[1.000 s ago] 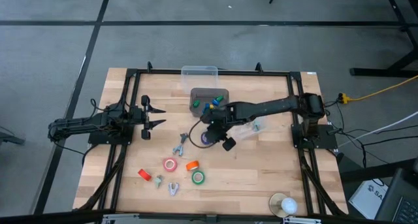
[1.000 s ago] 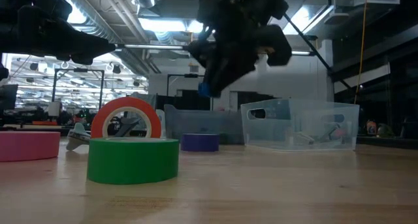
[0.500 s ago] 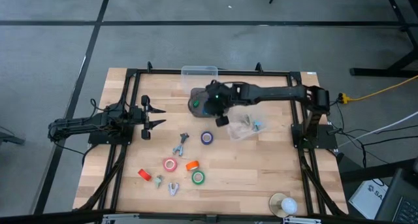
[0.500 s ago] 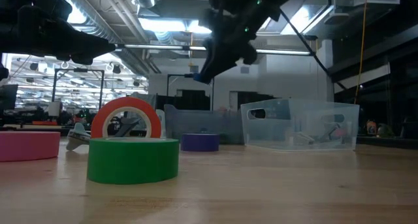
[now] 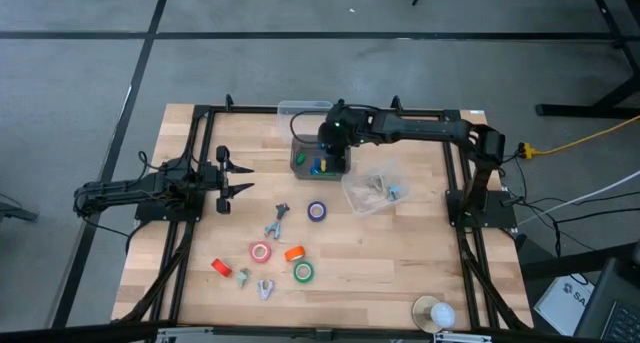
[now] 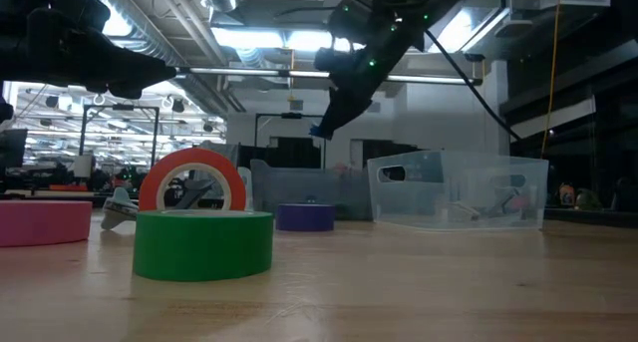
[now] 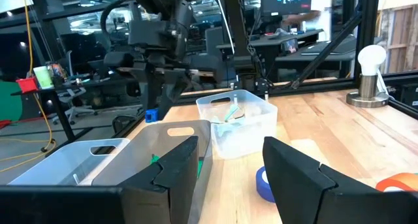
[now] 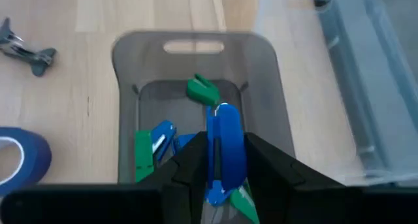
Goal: Pick and place Stapler, Stapler remover, tape
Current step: Put the blue stapler into the black bin, then put the black staple remover into the bottom transparent bin
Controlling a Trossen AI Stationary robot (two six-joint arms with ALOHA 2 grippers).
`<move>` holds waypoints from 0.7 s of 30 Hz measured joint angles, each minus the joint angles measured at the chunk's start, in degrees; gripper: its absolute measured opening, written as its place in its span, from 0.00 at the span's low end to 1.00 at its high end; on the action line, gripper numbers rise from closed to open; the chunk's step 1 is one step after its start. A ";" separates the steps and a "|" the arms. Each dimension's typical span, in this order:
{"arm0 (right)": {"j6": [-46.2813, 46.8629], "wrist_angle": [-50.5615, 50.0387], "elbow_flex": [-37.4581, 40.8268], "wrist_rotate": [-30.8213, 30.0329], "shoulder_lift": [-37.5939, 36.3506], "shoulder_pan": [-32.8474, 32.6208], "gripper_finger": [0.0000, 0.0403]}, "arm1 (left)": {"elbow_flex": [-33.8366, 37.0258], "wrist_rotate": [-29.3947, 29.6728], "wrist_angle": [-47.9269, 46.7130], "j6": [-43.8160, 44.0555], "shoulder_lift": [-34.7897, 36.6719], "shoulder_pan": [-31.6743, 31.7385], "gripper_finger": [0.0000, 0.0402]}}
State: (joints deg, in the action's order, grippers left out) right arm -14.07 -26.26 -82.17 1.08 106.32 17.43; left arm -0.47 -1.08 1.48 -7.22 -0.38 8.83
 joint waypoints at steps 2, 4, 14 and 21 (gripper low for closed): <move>0.64 -0.66 0.09 -0.02 0.02 0.27 0.27 | 0.00 0.00 0.00 0.00 0.01 0.00 0.42; 1.55 -0.57 0.09 -0.02 0.02 0.26 0.29 | -0.01 0.00 -0.01 0.00 0.00 0.01 0.42; 2.11 -0.60 0.09 0.00 0.03 0.24 0.38 | 0.00 -0.01 -0.01 0.00 0.02 0.01 0.42; 3.67 -0.59 0.09 0.00 0.04 0.24 0.49 | -0.01 -0.01 0.00 0.00 0.00 0.00 0.42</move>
State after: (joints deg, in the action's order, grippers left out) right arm -10.40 -26.85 -82.08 1.08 106.36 17.67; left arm -0.48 -1.09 1.48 -7.22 -0.38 8.83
